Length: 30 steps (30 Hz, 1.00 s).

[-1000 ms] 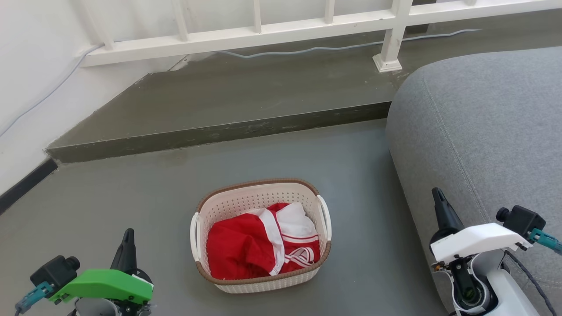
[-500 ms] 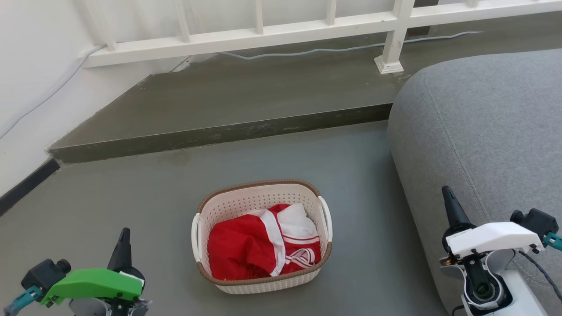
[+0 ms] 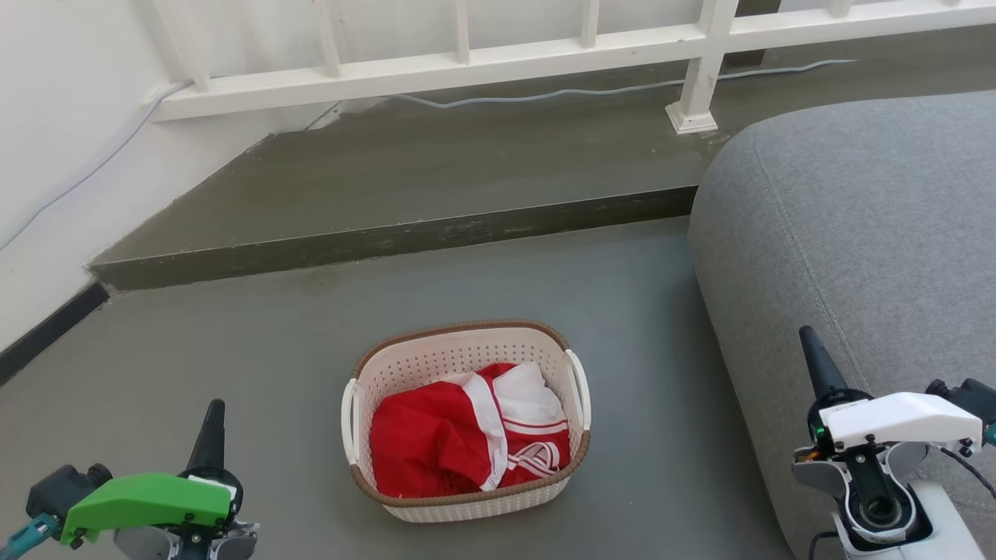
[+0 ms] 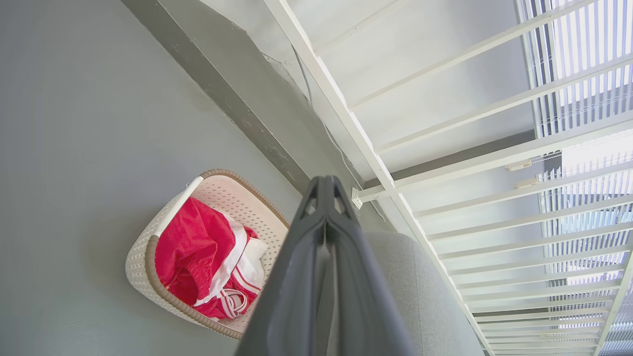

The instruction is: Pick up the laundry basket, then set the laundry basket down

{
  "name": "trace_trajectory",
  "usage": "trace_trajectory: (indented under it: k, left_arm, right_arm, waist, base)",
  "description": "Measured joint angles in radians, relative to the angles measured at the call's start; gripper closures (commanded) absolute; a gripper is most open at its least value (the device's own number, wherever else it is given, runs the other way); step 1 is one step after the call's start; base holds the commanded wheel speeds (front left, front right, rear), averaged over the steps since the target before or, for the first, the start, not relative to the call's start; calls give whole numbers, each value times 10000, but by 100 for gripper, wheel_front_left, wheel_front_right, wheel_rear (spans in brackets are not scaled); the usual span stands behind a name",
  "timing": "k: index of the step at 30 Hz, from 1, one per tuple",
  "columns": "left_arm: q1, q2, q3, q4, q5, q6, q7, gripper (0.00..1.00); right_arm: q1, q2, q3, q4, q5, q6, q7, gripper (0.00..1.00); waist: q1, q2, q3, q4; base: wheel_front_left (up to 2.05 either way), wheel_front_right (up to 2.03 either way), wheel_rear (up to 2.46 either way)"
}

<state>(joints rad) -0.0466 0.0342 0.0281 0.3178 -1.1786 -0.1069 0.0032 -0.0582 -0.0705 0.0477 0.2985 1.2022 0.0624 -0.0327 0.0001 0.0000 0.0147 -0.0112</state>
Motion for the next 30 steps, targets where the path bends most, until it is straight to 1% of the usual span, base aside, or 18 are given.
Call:
trace_trajectory:
  k: [5,7,30]
  left_arm:
    - [-5,-2,54,-38,-554,-4,153,100]
    - [-6,-2,79,-48,-711,-69,236,100]
    - [-150,-6,453,-255,-3200,-84,907,100]
  right_arm:
    - [-1,10,-182,-6,535,79,169,100]
    - [-2,21,-270,-6,788,105,228,100]
    - [-14,84,-1174,-69,3302,430,917,100]
  waist:
    - [0,0,-16,15]
    - [0,0,-23,21]
    - [-1,0,-97,90]
  base:
    - [0,0,0]
    - [0,0,0]
    - [0,0,0]
